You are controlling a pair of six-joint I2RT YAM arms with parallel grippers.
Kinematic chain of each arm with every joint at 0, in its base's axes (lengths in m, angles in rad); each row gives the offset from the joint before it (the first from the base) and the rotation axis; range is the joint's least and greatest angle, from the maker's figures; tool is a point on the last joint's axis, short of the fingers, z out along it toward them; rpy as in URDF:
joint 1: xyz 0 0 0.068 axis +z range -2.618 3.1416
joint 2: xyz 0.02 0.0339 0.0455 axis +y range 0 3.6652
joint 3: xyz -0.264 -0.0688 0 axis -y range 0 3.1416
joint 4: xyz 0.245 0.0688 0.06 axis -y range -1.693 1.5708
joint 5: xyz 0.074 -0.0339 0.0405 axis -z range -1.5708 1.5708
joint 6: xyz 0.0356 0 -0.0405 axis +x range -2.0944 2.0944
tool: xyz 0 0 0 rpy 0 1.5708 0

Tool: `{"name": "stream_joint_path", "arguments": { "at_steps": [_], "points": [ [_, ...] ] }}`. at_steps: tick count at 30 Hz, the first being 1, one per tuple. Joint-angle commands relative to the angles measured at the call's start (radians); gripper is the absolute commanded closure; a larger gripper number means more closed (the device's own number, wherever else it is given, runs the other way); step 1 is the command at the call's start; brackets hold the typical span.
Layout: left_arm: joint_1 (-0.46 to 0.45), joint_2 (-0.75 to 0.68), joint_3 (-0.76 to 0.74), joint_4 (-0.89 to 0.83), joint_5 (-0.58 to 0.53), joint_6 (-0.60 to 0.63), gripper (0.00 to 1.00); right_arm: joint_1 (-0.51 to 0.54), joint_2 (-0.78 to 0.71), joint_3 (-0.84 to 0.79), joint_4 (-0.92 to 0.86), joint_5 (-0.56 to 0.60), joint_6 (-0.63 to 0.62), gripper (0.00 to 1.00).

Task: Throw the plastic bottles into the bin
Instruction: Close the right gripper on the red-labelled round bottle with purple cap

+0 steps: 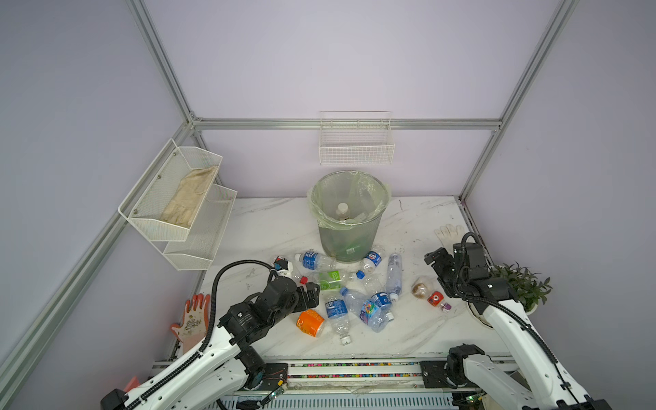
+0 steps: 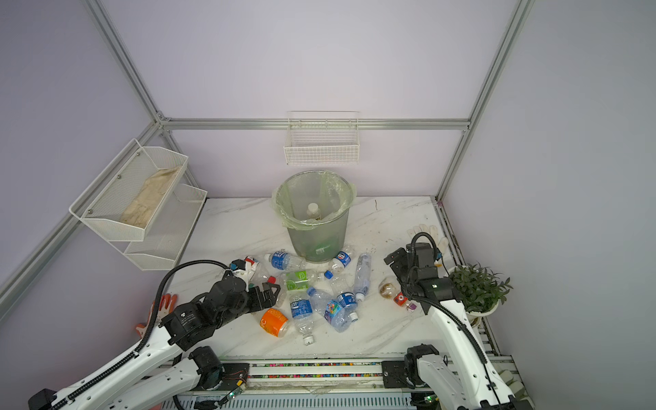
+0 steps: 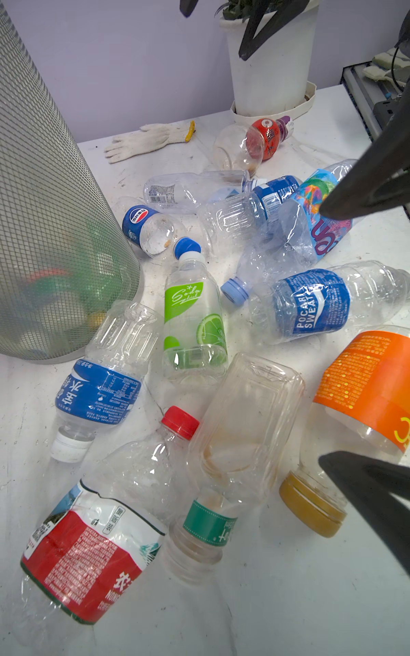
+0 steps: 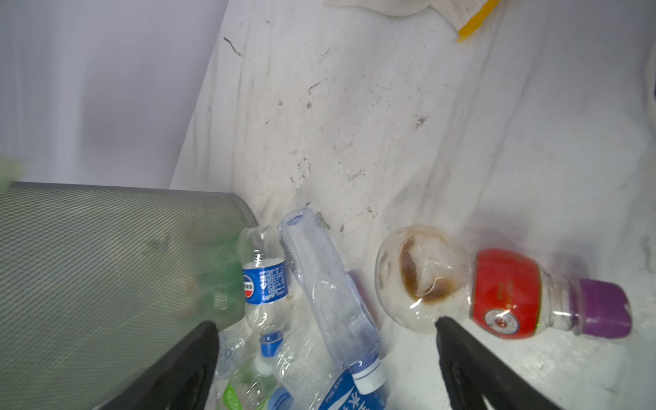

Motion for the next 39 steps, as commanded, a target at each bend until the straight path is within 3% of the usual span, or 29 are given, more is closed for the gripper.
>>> {"name": "stream_joint_path", "arguments": {
  "at_steps": [1,5,13,21,29,39],
  "points": [
    [-0.003,-0.011,-0.01,0.035,0.005,-0.003,0.0,-0.002,-0.029,0.026,-0.102,-0.047,0.212,0.02],
    [-0.003,-0.029,-0.018,0.029,-0.001,-0.005,0.0,-0.003,0.015,0.137,-0.261,0.014,0.278,0.03],
    [-0.003,-0.034,-0.02,0.026,0.005,-0.008,0.0,-0.002,0.026,0.008,-0.125,-0.161,0.446,0.03],
    [-0.003,-0.077,-0.032,-0.001,-0.014,-0.008,0.0,-0.002,-0.002,-0.06,-0.074,-0.142,0.581,0.03],
    [-0.003,-0.08,-0.018,-0.019,-0.021,0.003,0.0,-0.005,0.054,-0.156,0.025,-0.165,0.64,0.03],
    [-0.003,-0.1,-0.014,-0.043,-0.035,0.009,0.0,-0.056,0.054,-0.19,0.037,-0.105,0.672,0.03]
  ]
}}
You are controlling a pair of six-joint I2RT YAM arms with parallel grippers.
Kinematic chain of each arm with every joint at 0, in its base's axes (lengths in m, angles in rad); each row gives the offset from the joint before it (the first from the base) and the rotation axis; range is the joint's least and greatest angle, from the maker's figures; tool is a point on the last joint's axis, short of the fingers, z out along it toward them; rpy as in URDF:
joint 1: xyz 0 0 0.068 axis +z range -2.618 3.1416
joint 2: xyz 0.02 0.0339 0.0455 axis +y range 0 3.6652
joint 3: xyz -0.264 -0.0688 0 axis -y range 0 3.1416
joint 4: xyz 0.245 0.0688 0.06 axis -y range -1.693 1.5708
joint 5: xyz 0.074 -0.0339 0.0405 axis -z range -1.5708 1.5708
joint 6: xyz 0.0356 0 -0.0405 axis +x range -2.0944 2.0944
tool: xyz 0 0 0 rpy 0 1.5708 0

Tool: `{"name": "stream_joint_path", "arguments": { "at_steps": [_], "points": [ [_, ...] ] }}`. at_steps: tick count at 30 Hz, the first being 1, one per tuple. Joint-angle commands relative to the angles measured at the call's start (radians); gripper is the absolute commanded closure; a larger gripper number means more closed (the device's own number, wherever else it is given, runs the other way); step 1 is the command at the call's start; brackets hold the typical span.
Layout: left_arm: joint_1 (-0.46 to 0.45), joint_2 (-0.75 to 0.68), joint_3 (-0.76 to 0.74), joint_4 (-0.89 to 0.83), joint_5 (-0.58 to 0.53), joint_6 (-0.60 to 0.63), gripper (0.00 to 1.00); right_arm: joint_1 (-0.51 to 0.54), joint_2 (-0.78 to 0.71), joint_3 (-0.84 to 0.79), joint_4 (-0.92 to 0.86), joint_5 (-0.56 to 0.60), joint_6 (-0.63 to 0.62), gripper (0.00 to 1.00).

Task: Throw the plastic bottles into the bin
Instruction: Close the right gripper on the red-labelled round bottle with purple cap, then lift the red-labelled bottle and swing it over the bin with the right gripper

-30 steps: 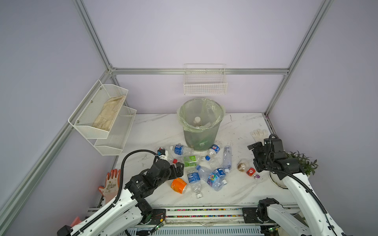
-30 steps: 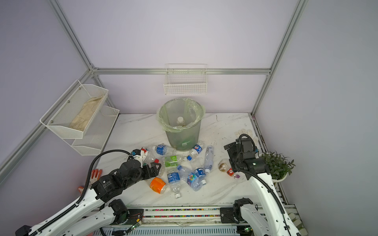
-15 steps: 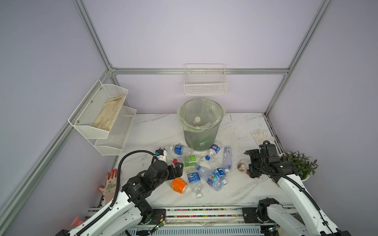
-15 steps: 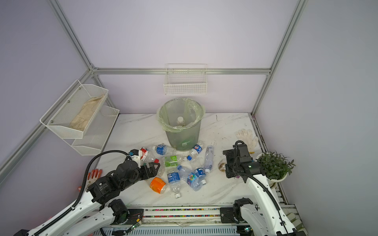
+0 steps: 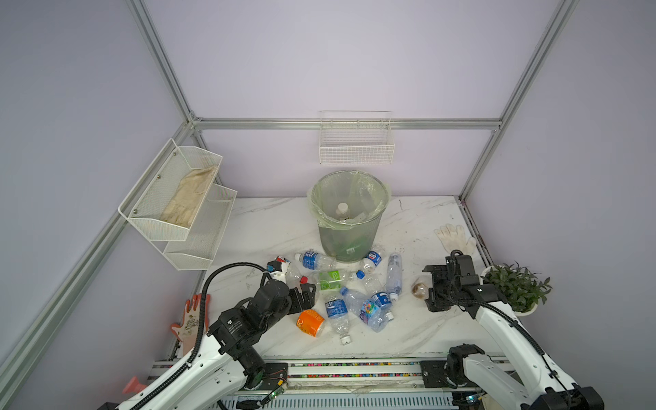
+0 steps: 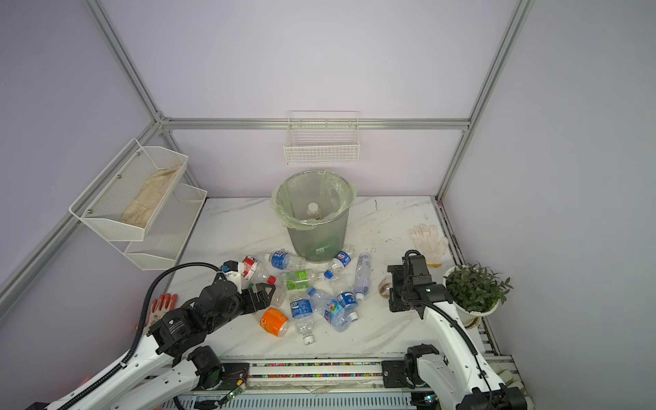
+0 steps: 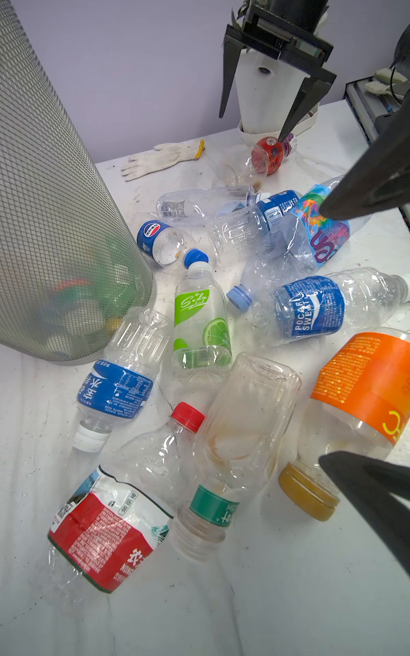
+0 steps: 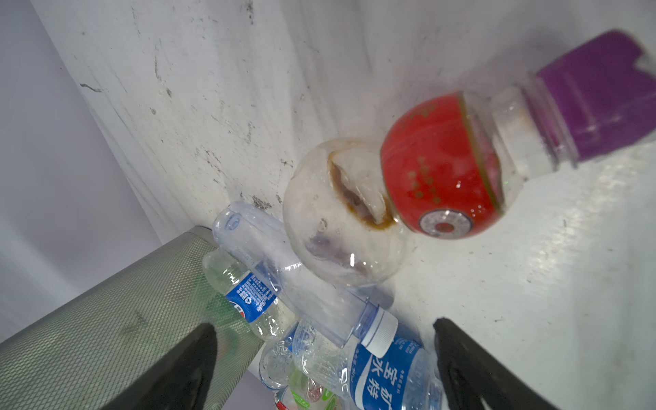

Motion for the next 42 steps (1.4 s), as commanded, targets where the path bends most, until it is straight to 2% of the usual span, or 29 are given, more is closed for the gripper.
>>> {"name": "stream_joint_path", "arguments": {
  "at_steps": [1,7,14,18,20,23,25,32,35,37,39,42],
  "points": [
    [-0.003,-0.005,-0.014,-0.003,-0.017,0.008,0.0,-0.03,0.023,-0.017,0.012,0.025,0.138,0.03],
    [-0.003,-0.002,-0.011,-0.004,-0.017,0.01,0.0,-0.084,0.137,-0.026,0.091,-0.009,0.079,0.03],
    [-0.003,-0.001,-0.02,0.003,-0.015,0.004,0.0,-0.09,0.263,-0.04,0.185,-0.04,0.047,0.03],
    [-0.003,0.001,-0.022,0.003,-0.012,0.002,0.0,-0.092,0.34,-0.066,0.246,-0.066,0.026,0.07],
    [-0.003,-0.001,-0.023,0.003,-0.013,0.002,0.0,-0.091,0.357,-0.078,0.264,-0.077,0.02,0.12],
    [-0.003,0.001,-0.023,0.004,-0.016,0.002,0.0,-0.091,0.359,-0.093,0.267,-0.083,0.014,0.26],
    [-0.003,0.006,-0.023,0.007,-0.017,0.002,0.0,-0.091,0.34,-0.1,0.263,-0.079,0.016,0.36],
    [-0.004,0.024,-0.021,0.021,-0.008,-0.001,0.0,-0.091,0.241,-0.111,0.24,-0.049,0.021,0.58],
    [-0.003,0.029,-0.022,0.025,-0.005,-0.002,0.0,-0.09,0.191,-0.107,0.249,-0.038,-0.047,0.74],
    [-0.004,0.032,-0.023,0.028,-0.003,-0.002,0.0,-0.091,0.153,-0.11,0.297,-0.045,-0.098,1.0],
    [-0.003,0.035,-0.023,0.031,-0.002,-0.003,0.0,-0.092,0.108,-0.115,0.361,-0.076,-0.151,1.0],
    [-0.003,0.036,-0.024,0.037,0.0,-0.005,0.0,-0.091,0.018,-0.18,0.675,-0.207,-0.26,1.0]
  ]
}}
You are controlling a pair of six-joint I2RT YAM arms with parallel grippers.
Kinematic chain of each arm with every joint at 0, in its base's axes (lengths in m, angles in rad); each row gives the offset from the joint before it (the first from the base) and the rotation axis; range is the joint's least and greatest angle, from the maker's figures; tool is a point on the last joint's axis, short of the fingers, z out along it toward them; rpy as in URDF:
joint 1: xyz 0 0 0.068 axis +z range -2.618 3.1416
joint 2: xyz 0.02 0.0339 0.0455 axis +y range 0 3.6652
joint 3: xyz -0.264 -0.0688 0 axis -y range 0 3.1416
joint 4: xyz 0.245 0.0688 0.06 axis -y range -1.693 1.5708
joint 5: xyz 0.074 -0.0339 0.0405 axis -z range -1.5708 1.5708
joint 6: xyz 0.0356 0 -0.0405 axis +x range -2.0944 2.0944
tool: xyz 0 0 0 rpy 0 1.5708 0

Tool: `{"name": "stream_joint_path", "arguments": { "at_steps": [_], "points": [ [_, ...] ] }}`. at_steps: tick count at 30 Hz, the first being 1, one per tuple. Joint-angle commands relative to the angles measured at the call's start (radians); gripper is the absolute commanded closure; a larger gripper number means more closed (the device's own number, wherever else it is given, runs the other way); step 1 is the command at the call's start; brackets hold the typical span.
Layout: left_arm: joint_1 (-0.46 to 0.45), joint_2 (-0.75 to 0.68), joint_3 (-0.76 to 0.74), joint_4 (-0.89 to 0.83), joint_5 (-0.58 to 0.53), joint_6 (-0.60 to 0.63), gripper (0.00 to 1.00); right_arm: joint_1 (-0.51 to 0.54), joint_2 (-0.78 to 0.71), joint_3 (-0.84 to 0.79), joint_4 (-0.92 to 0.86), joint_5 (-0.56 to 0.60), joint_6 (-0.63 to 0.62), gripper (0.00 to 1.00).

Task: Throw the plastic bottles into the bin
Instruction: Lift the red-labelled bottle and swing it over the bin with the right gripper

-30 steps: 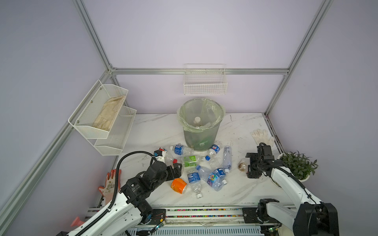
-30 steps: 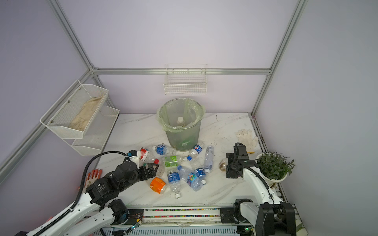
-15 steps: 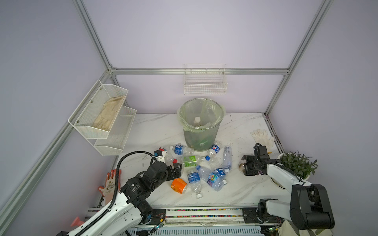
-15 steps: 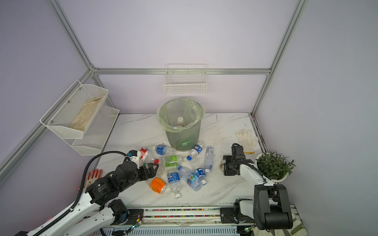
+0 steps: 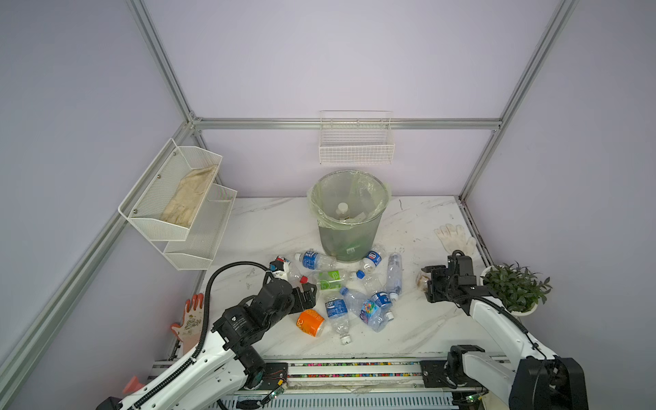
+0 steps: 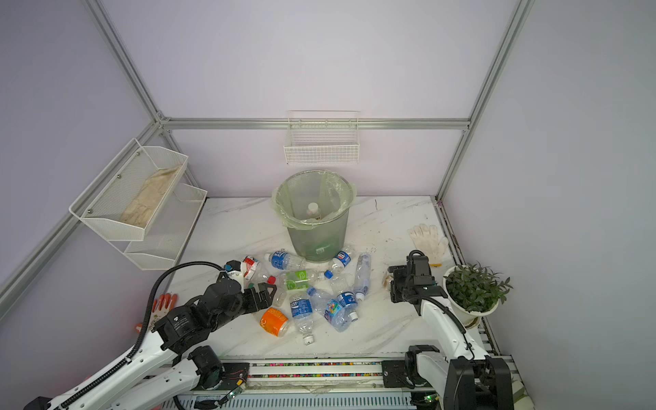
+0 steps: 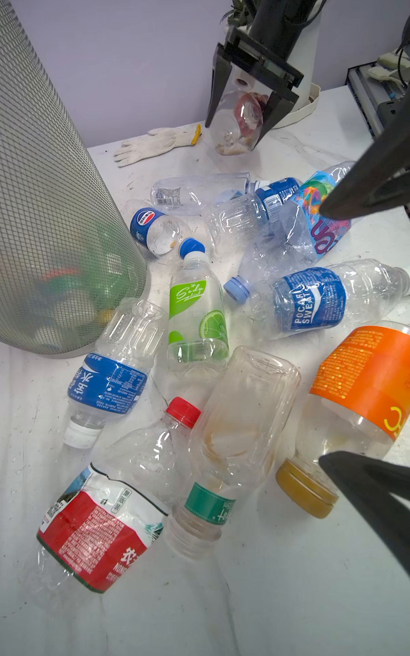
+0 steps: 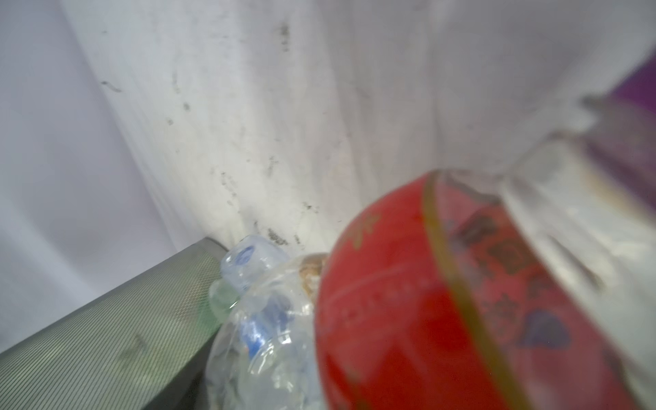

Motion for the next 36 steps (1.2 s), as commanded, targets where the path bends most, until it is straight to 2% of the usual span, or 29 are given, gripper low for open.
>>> {"name": "stream_joint_path", "arguments": {
  "at_steps": [1,3,5,8,11,15,20,22,30,36],
  "points": [
    [-0.003,0.0,-0.026,0.036,0.003,-0.005,0.0,-0.002,-0.095,-0.071,0.368,-0.149,-0.078,1.0],
    [-0.003,0.003,-0.029,0.041,0.005,-0.007,0.0,-0.001,-0.154,-0.114,0.552,-0.211,-0.069,1.0],
    [-0.003,0.007,-0.029,0.048,0.008,-0.01,0.0,0.001,-0.201,-0.116,0.659,-0.26,-0.094,1.0],
    [-0.004,0.016,-0.031,0.058,0.013,-0.012,0.0,0.012,-0.228,-0.018,0.611,-0.341,-0.226,1.0],
    [-0.003,0.029,-0.03,0.071,0.019,-0.015,0.0,0.067,-0.223,0.132,0.427,-0.381,-0.423,1.0],
    [-0.003,0.052,-0.024,0.092,0.035,-0.024,0.0,0.234,-0.209,0.316,0.138,-0.23,-0.681,1.0],
    [-0.003,0.079,-0.006,0.099,0.05,-0.029,0.0,0.438,-0.132,0.418,-0.011,-0.063,-0.832,1.0],
    [-0.004,0.085,0.0,0.099,0.053,-0.026,0.0,0.523,-0.106,0.461,-0.074,0.069,-0.864,1.0],
    [-0.004,0.062,-0.015,0.099,0.045,-0.025,0.0,0.761,-0.057,0.607,-0.194,0.393,-0.909,1.0],
    [-0.003,0.055,-0.023,0.094,0.038,-0.016,0.0,0.878,-0.021,0.673,-0.207,0.54,-0.928,1.0]
  ]
}}
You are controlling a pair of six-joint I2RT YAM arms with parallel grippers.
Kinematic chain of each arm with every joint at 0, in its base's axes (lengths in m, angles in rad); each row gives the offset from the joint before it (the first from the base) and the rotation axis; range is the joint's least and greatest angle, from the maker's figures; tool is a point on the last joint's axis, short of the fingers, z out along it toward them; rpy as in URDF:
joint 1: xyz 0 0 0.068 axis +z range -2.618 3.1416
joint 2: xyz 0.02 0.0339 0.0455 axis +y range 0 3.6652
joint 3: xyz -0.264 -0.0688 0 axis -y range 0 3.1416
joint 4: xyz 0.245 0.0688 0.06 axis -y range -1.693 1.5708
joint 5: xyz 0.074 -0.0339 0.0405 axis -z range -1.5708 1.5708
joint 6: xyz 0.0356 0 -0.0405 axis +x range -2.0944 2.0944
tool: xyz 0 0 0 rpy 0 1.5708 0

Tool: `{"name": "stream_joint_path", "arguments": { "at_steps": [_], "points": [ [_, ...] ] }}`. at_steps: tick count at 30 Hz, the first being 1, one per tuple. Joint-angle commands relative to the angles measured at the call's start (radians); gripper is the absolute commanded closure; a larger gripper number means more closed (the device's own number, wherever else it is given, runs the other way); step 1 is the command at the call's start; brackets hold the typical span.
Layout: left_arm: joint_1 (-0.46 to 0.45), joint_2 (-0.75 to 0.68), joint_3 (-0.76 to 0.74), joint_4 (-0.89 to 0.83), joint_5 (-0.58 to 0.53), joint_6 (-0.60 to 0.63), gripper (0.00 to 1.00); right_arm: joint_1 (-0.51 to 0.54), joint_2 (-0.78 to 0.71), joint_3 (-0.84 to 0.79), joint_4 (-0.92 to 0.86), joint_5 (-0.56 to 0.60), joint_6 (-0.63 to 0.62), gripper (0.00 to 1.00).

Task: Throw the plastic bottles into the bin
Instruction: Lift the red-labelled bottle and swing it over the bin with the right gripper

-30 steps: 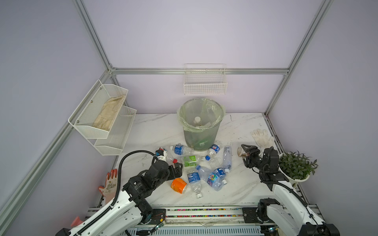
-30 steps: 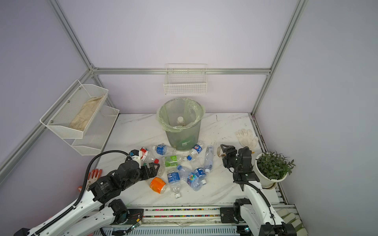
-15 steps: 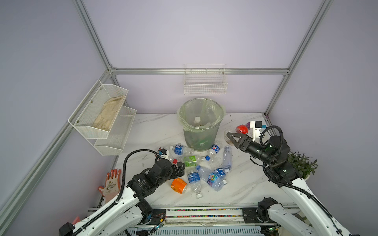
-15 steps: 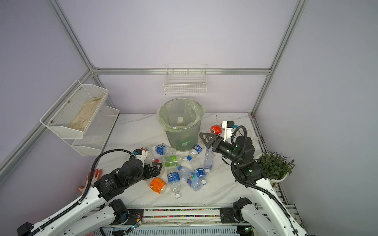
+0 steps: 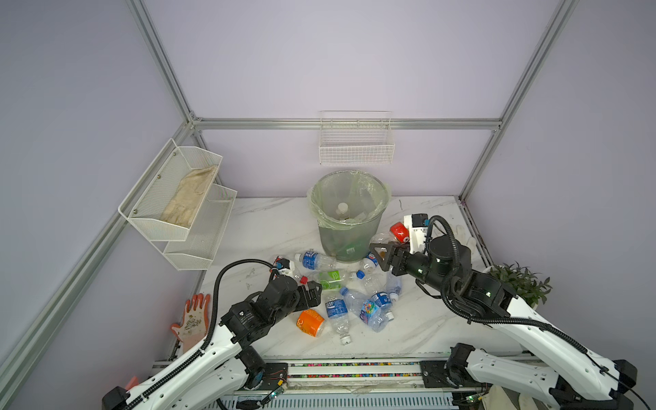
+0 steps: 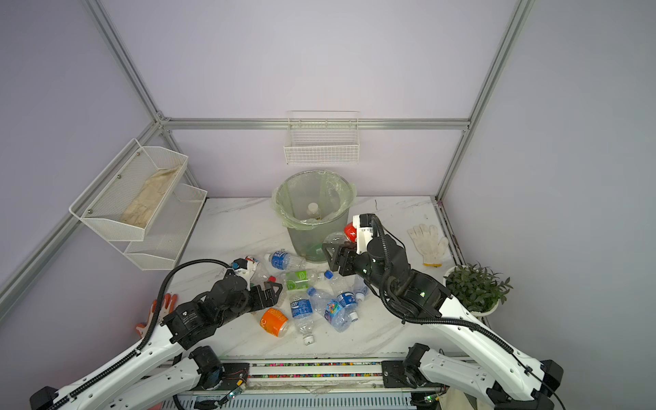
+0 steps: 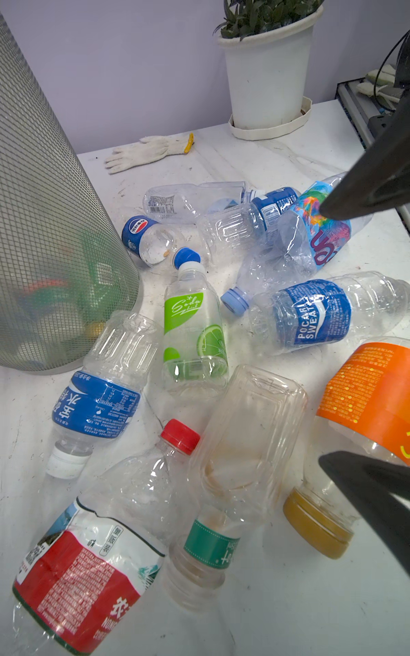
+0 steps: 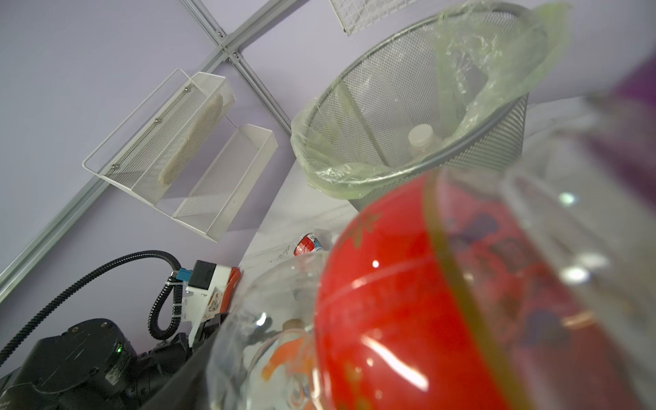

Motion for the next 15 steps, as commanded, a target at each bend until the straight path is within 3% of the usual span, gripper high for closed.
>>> {"name": "stream_joint_path", "arguments": {
  "at_steps": [1,9,14,15],
  "points": [
    [-0.003,-0.015,-0.024,0.027,-0.007,-0.005,0.0,0.046,0.026,0.048,-0.032,0.151,-0.041,1.0],
    [-0.003,-0.046,-0.031,0.005,-0.026,0.001,0.0,0.13,0.125,0.175,-0.024,0.277,-0.1,1.0],
    [-0.003,-0.062,-0.025,-0.006,-0.03,0.0,0.0,0.129,0.322,0.364,-0.026,0.343,-0.19,1.0],
    [-0.004,-0.066,-0.022,-0.012,-0.031,-0.002,0.0,0.123,0.38,0.42,-0.043,0.371,-0.192,0.96]
  ]
}}
